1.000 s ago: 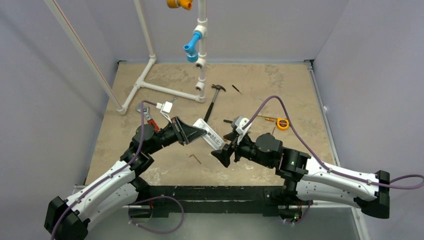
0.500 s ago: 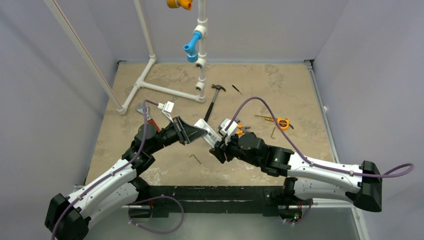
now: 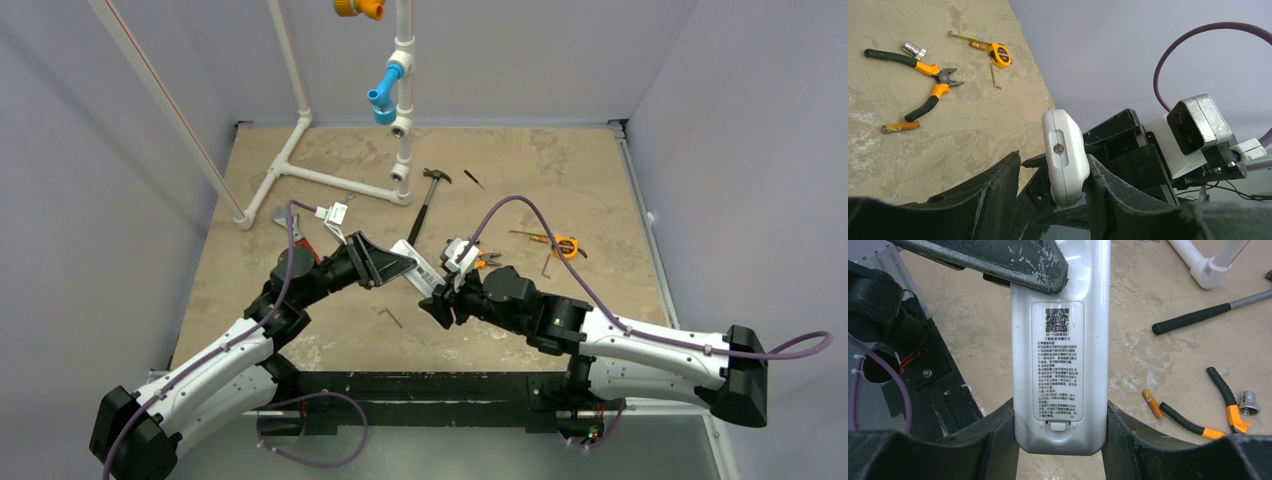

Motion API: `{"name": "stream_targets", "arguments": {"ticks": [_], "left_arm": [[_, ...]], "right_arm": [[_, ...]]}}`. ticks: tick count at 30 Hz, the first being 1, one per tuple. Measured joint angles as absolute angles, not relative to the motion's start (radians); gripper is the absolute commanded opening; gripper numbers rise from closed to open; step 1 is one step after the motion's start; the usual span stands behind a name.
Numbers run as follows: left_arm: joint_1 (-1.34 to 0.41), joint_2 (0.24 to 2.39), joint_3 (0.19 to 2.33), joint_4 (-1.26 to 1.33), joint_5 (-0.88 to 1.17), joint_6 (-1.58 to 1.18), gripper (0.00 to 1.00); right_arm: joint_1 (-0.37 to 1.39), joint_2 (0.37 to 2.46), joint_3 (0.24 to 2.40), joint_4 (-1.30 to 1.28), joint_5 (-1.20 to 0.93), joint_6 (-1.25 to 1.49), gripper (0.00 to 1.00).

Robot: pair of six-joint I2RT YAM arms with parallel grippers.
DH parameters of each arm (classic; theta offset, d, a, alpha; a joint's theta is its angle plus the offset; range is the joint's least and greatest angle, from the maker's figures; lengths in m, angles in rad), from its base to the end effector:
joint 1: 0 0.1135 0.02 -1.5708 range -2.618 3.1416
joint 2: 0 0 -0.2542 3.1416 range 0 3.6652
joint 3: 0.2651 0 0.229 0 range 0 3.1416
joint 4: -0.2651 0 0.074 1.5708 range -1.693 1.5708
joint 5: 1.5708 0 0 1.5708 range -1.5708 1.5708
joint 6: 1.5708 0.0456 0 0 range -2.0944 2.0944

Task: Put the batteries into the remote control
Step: Pick up the remote control from the center of the board.

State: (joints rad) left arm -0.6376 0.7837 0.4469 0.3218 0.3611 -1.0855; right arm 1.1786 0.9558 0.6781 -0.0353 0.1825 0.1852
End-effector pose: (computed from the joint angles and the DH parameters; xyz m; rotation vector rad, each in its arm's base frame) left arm 0.1391 -0.1231 0.2748 -0.0848 1.8402 -1.5709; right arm 0.0900 0.1959 0.2816 -0.8136 1.7730 0.7541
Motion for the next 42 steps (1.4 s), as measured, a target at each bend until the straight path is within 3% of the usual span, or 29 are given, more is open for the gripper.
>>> {"name": "stream_targets", "arguments": {"ticks": [9, 18, 19, 20, 21, 22, 26, 37, 42], "left_arm": [[-0.638, 0.789, 0.447, 0.311, 0.345, -1.091, 0.44], [-0.638, 0.790, 0.447, 0.297, 0.331, -1.114, 0.12], [-0.637, 0.791, 0.447, 0.295, 0.329, -1.115, 0.07], [-0.638, 0.792, 0.447, 0.294, 0.328, -1.116, 0.02], [-0.638, 0.792, 0.447, 0.294, 0.328, -1.116, 0.00], [-0.638, 0.792, 0.447, 0.292, 0.328, -1.117, 0.00], [-0.638, 0.792, 0.447, 0.284, 0.328, -1.115, 0.00], [-0.638, 0.797, 0.438, 0.280, 0.361, -1.072, 0.00], [-0.643, 0.881, 0.395, 0.363, 0.453, -1.053, 0.00]], "right_arm": [[1.178, 0.989, 0.678, -0.033, 0.141, 0.194, 0.06], [1.178, 0.996, 0.678, -0.034, 0.143, 0.195, 0.09], [1.178, 0.996, 0.678, -0.035, 0.143, 0.194, 0.17], [1.178, 0.995, 0.678, -0.036, 0.143, 0.194, 0.33], [1.178, 0.995, 0.678, -0.036, 0.143, 0.194, 0.57], [1.178, 0.995, 0.678, -0.037, 0.143, 0.194, 0.68], [1.178, 0.972, 0.677, -0.028, 0.135, 0.186, 0.81], [1.178, 0.637, 0.528, 0.052, -0.026, -0.101, 0.85], [1.178, 0.494, 0.499, -0.048, -0.073, -0.279, 0.62]]}}
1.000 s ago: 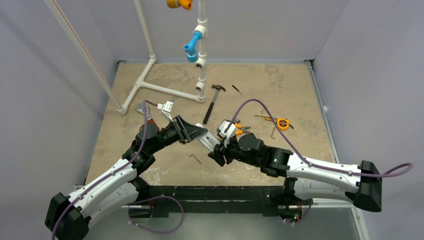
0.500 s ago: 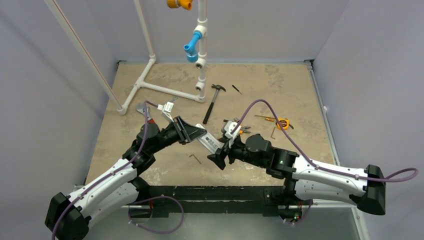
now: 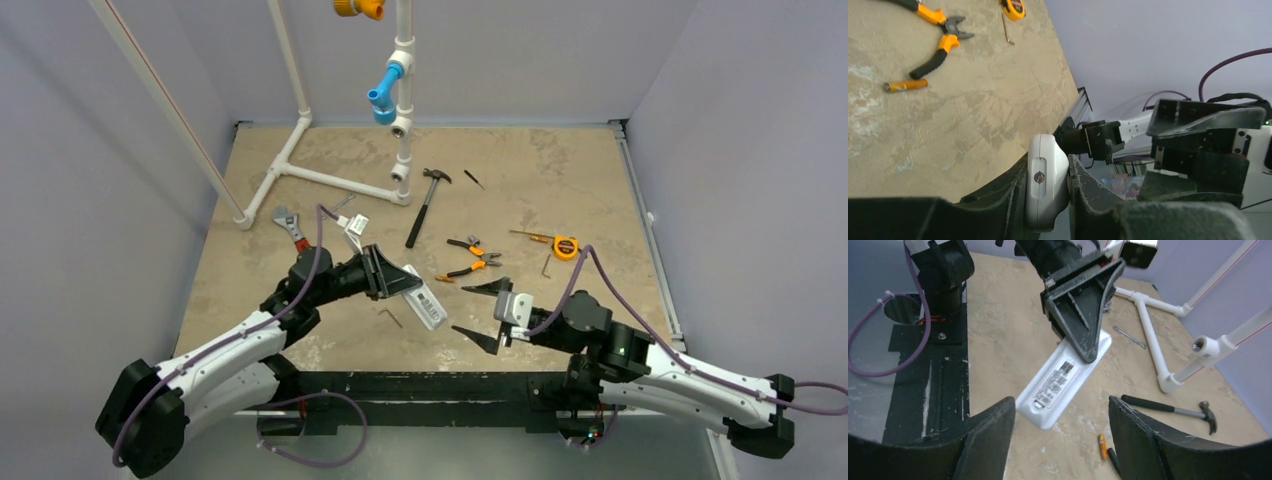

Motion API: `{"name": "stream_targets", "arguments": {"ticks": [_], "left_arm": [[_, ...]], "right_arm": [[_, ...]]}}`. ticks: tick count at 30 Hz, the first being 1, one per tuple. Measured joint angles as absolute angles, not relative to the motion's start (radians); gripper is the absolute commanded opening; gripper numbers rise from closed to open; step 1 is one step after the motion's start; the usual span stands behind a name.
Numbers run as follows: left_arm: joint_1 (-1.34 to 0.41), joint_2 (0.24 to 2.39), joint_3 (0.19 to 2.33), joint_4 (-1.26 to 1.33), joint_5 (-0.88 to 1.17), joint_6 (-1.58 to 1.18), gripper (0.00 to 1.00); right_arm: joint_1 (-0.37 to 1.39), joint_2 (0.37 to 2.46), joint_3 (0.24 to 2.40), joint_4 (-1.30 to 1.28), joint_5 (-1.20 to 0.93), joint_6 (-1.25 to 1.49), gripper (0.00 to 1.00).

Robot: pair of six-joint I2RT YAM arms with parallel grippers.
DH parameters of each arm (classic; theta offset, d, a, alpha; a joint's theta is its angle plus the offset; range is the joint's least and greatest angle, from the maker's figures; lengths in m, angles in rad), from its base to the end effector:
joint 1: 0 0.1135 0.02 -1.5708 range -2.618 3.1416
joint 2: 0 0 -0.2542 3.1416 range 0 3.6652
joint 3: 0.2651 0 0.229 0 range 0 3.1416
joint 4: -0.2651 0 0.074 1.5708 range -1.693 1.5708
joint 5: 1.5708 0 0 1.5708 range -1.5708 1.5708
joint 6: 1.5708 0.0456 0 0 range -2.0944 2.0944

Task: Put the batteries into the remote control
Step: Pick up the remote control from the center of the board.

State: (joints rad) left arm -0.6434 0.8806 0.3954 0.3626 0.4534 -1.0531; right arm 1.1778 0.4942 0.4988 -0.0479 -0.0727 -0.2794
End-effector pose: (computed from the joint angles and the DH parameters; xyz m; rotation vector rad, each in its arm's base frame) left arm 0.1446 -0.1334 0.2455 -0.0071 1.9769 -1.5804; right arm 0.0491 0.1272 0.2899 -1.1523 1.2041 0.7472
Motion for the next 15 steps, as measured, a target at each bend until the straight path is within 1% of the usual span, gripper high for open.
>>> {"name": "stream_targets", "arguments": {"ticks": [1, 4, 10, 15], "left_arm": [[-0.647, 0.903, 0.389, 0.375, 0.471, -1.053, 0.00], [-0.681, 0.986, 0.370, 0.432, 0.522, -1.051, 0.00], [-0.734, 1.098, 0.332, 0.583, 0.583, -1.061, 0.00], [-0.735, 1.132, 0.323, 0.673, 0.615, -1.074, 0.00]], "right_arm": [[1.178, 0.478, 0.497, -0.062, -0.078, -0.300, 0.56], [1.178, 0.442, 0.491, -0.092, -0.109, -0.369, 0.49], [1.180, 0.525, 0.497, -0.210, -0.176, -0.467, 0.48], [1.183, 0.588, 0.511, -0.308, -0.220, -0.532, 0.48]]}}
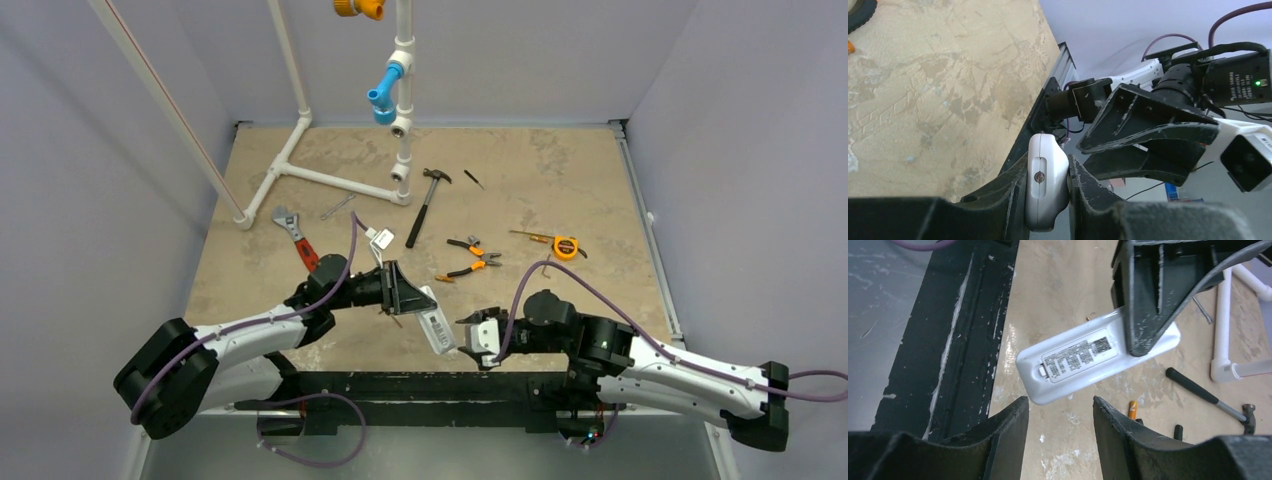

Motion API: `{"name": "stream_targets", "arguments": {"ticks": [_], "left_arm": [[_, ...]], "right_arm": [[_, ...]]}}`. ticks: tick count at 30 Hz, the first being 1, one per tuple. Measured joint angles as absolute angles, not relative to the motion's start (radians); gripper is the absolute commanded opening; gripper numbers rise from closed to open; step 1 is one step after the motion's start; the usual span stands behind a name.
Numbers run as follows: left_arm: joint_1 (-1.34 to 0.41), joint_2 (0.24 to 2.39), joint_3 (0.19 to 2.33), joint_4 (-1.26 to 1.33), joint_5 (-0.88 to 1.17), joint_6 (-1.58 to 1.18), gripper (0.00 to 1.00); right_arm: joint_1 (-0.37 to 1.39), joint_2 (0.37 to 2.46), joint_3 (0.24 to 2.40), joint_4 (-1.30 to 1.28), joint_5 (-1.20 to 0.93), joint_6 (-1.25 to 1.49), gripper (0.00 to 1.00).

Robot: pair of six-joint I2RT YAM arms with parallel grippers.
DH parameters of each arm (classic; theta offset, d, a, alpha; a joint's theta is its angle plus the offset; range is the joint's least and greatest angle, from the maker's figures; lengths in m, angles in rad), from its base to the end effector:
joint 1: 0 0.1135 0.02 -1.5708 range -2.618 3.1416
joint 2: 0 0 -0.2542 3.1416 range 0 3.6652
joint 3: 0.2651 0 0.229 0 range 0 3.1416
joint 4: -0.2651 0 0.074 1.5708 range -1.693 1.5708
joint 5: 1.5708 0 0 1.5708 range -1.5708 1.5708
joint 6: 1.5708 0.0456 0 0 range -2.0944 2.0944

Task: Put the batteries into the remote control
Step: Pick up the remote control from the center of the board, then remove the battery cover from the remote control.

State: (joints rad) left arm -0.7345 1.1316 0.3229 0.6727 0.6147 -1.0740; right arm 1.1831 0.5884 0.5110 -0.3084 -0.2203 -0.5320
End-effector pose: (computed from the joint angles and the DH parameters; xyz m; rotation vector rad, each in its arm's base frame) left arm 0.1443 -0.1657 0.2100 0.2079 2.0636 -1.7629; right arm 0.0450 0.1364 0.2527 -1.6074 1.1941 0.6392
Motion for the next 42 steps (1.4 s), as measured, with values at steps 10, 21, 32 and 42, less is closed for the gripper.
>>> {"name": "stream_targets", "arguments": {"ticks": [10, 21, 32, 42], "left_arm": [[-0.735, 1.135, 0.323, 0.727, 0.628, -1.102, 0.00], [-0.735, 1.134, 0.313, 0.747, 0.624, -1.134, 0.00], [-0.735, 1.134, 0.313, 0.746, 0.624, -1.140, 0.00], [-0.735, 1.134, 0.313, 0.743, 0.624, -1.140, 0.00]], "right_arm": [[1.218, 0.598, 0.511, -0.302, -0.265, -0.633, 0.42], [1.224, 0.657, 0.511, -0.255, -0.282, -0.710, 0.39], [1.228, 0.668, 0.511, -0.210, -0.270, -0.727, 0.33], [1.237, 0.700, 0.511, -0.202, -0.253, -0.739, 0.33]]}}
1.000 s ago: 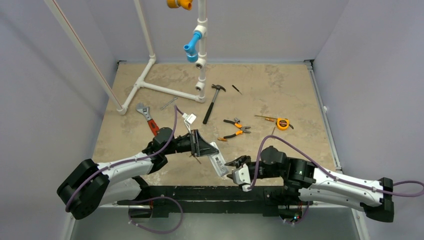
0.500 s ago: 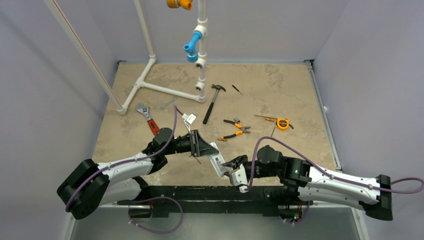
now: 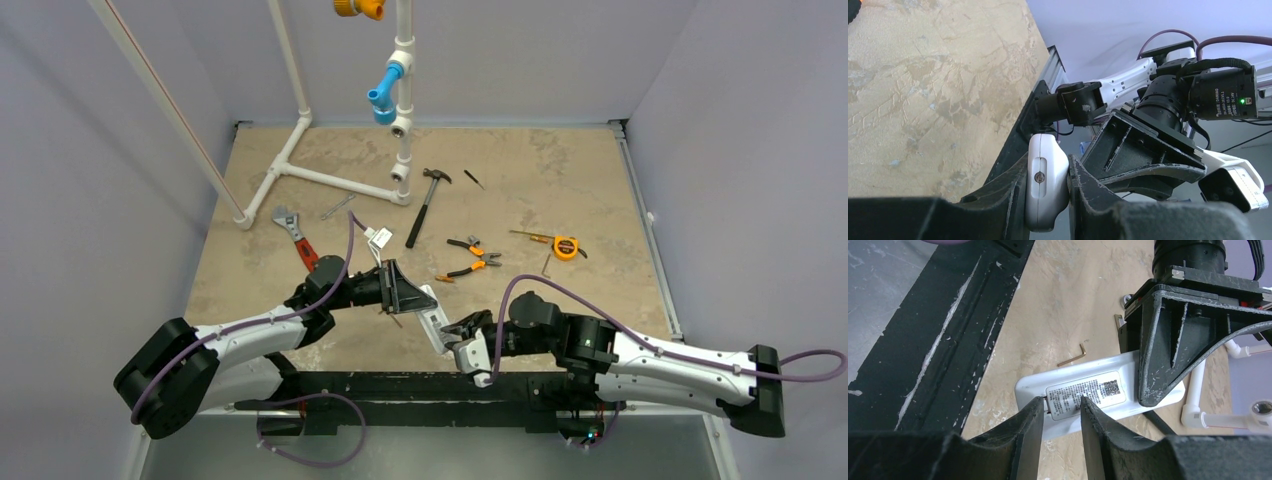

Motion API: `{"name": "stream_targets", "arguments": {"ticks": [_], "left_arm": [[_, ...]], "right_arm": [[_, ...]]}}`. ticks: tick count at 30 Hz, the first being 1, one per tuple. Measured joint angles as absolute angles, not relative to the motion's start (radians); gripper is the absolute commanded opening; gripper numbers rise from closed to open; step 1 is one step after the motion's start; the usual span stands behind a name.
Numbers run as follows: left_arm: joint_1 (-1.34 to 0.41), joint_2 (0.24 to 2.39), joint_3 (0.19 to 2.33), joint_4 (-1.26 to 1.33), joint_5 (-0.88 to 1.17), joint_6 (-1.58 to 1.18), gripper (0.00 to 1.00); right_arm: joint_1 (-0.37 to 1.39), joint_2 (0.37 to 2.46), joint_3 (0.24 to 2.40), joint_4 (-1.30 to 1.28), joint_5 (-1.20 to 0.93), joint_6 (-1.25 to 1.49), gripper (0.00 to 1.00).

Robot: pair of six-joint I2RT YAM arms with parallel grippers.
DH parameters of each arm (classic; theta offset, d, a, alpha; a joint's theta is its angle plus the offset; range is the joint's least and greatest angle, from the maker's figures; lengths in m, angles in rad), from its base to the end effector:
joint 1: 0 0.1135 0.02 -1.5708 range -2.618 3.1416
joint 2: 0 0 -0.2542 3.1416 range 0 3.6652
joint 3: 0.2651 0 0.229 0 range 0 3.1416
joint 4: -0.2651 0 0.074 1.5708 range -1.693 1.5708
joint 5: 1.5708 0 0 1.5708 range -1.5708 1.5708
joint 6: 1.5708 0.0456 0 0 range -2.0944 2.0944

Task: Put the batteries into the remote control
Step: Remove the battery cover from the remote control.

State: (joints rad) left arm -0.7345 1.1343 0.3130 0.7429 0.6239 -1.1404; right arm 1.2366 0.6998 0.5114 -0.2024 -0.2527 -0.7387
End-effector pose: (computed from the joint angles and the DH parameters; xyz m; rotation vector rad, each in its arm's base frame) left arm 0.1437 -0.1657 0.2143 0.1767 2.0300 -1.8279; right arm 0.0427 0.1578 0.2498 -1.7505 0.9524 0.5720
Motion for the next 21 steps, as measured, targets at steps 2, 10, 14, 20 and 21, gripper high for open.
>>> {"name": "stream_targets", "arguments": {"ticks": [2, 10, 14, 20, 21], "left_arm": [[-0.735, 1.135, 0.313, 0.743, 0.624, -1.141, 0.00], [-0.734, 1.135, 0.313, 0.743, 0.620, -1.141, 0.00], [-0.733, 1.139, 0.313, 0.745, 0.614, -1.141, 0.00], [-0.730, 1.157, 0.313, 0.759, 0.601, -1.141, 0.00], [-0.729, 1.161, 0.313, 0.765, 0.601, -1.142, 0.00]], "right_arm": [[1.238, 0.700, 0.511, -0.202, -0.252, -0.742, 0.33], [1.244, 0.701, 0.511, -0.202, -0.225, -0.758, 0.33], [1.246, 0.702, 0.511, -0.203, -0.204, -0.773, 0.33], [1.250, 0.707, 0.511, -0.204, -0.169, -0.791, 0.33], [1.250, 0.707, 0.511, -0.204, -0.166, -0.792, 0.33]]}}
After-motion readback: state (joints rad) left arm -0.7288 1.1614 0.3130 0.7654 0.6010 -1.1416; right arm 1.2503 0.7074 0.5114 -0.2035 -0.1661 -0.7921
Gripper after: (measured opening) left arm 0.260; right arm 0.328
